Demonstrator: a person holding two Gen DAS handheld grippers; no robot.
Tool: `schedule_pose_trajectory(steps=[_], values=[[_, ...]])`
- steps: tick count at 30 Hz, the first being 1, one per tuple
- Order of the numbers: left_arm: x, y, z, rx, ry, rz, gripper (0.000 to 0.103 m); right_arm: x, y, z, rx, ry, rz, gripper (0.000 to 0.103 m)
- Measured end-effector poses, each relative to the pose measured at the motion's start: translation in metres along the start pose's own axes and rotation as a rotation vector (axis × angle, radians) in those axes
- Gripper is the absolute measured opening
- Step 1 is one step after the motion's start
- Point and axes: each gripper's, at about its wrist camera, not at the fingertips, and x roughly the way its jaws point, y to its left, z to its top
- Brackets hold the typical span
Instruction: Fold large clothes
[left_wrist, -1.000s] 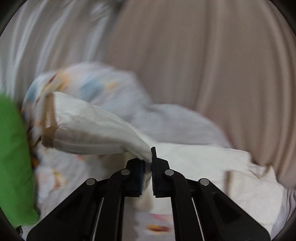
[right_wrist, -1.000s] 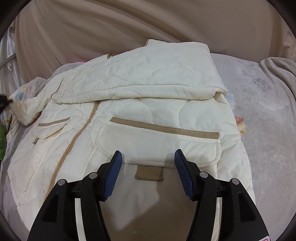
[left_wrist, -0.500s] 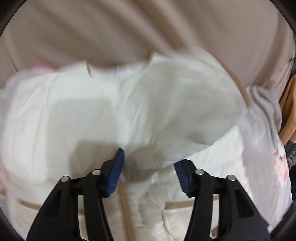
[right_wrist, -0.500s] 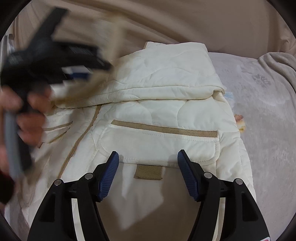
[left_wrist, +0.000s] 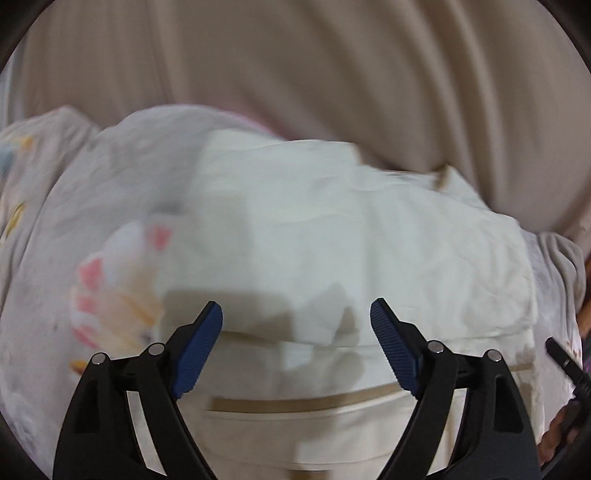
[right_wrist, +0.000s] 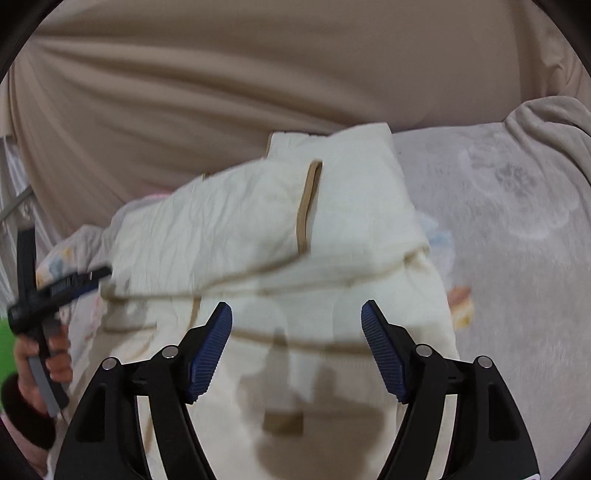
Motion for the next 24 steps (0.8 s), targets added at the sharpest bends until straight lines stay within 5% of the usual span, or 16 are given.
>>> schedule_pose_trajectory(steps=[8, 9, 10, 11, 14, 17, 19, 21, 24], values=[[0.02, 0.048, 0.005, -0.083, -0.01, 0.078, 0.08, 0.072, -0.012, 0.04, 0.15, 0.074, 0.045, 0.071], [0.024, 0.049, 0.006, -0.087, -0.006, 0.09, 0.08, 0.077, -0.008, 0.042, 0.151, 0.078, 0.058, 0.058], [0.027, 0.049, 0.007, -0.092, -0.004, 0.093, 0.079, 0.081, -0.002, 0.046, 0.136, 0.093, 0.077, 0.02], [0.029, 0.05, 0.011, -0.095, -0.003, 0.094, 0.078, 0.078, 0.006, 0.052, 0.118, 0.096, 0.084, 0.009], [0.03, 0.045, 0.015, -0.078, -0.025, 0.109, 0.077, 0.024, 0.037, 0.077, 0.014, -0.099, 0.151, 0.006], [0.036, 0.036, 0.016, -0.03, -0.043, 0.144, 0.078, -0.003, 0.047, 0.081, -0.055, -0.221, 0.103, 0.005], [0.048, 0.031, 0.012, -0.011, -0.029, 0.165, 0.078, 0.032, 0.033, 0.078, -0.061, -0.133, -0.016, 0.005], [0.06, 0.03, 0.009, -0.003, -0.016, 0.188, 0.078, 0.091, 0.008, 0.061, -0.039, 0.064, -0.121, 0.006], [0.063, 0.03, 0.008, -0.003, -0.017, 0.195, 0.078, 0.096, 0.001, 0.051, -0.009, 0.054, -0.105, 0.005]])
